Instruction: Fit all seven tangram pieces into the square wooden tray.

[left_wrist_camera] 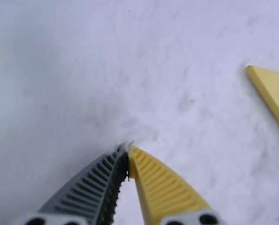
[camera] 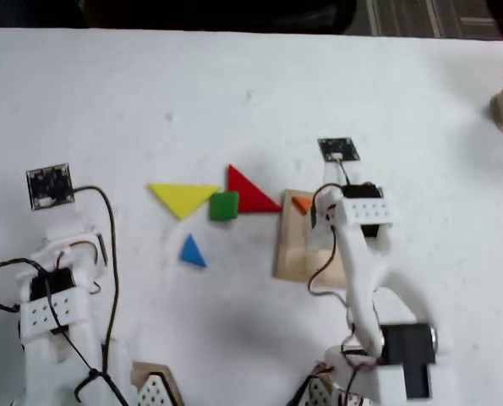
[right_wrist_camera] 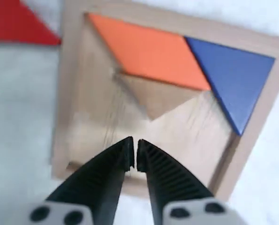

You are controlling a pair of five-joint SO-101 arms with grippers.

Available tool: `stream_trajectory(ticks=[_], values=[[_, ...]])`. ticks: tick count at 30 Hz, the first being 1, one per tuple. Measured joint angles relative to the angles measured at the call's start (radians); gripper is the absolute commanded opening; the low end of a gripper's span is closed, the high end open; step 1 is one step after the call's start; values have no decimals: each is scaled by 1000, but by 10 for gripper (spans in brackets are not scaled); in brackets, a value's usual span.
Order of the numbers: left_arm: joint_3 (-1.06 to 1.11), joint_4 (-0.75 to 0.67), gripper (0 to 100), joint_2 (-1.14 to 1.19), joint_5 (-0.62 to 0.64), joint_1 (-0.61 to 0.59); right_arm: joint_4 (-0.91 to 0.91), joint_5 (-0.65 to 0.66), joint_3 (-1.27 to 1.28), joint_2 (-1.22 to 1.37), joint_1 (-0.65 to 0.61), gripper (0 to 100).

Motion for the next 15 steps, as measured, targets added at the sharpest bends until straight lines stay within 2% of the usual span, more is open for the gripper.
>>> stream_trajectory(ticks=[2, 6, 9, 12, 15], values=[[0, 0, 50, 0, 0, 0, 74, 8, 0, -80, -14, 16], [0, 31, 155, 0, 0, 8, 141, 11, 61, -232, -26, 16], [-2, 147, 205, 0, 2, 78, 100, 11, 172, -299, -25, 16], [-25, 292, 208, 0, 2, 175, 11, 17, 288, -331, -25, 16], [-54, 356, 210, 0, 2, 258, -58, 20, 339, -334, -21, 16]])
